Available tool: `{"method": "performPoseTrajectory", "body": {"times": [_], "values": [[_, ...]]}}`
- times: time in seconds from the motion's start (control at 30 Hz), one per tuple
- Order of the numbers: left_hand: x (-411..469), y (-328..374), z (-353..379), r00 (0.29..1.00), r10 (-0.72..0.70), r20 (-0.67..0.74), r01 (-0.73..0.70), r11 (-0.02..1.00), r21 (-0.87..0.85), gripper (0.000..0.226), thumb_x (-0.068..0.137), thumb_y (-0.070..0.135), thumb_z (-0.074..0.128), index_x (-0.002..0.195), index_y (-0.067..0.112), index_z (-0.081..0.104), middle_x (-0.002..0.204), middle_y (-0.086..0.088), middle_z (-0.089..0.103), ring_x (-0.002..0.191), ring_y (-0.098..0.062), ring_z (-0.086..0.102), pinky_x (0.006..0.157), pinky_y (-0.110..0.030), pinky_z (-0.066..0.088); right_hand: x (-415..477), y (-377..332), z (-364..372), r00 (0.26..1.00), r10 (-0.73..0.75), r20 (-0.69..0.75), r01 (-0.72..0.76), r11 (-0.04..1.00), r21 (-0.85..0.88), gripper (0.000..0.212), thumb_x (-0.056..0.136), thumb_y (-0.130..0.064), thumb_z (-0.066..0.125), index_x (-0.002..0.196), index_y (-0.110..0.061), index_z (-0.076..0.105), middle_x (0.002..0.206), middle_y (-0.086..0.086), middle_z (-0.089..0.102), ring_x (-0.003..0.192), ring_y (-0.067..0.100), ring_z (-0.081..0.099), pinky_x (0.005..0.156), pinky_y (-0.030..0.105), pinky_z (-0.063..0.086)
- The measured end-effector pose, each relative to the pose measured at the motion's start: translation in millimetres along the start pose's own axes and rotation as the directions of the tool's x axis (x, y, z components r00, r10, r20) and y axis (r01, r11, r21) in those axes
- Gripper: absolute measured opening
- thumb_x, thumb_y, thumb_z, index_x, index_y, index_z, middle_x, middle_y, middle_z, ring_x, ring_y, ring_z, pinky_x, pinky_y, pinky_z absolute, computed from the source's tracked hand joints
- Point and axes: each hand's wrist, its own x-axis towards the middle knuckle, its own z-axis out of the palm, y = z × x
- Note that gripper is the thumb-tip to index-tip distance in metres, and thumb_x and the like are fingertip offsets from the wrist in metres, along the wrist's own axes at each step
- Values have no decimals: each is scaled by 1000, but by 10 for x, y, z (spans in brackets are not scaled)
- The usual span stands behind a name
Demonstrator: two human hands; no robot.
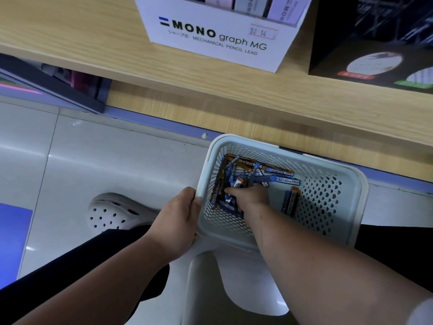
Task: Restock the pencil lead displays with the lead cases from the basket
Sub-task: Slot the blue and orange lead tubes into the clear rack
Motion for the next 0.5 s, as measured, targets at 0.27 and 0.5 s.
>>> {"method": "performPoseTrajectory", "body": {"times": [0.27,0.5], "values": [[3,13,-3,1000,-14,15,14,1000,-3,30,104,35,39,77,22,38,71,-5,56,65,-27,61,64,-51,50,14,8,36,1000,0,-1,0,1000,21,53,67,-20,92,110,-6,66,92,8,71,76,24,67,60,23,45],[2,20,-7,1000,-4,13,4,1000,-14,30,104,34,39,77,22,37,70,-6,56,63,-27,61,63,-51,50,25,19,28,998,-5,65,5,1000,-7,58,61,-22,93,110,-6,66,94,11,72,75,26,67,57,24,45]]}}
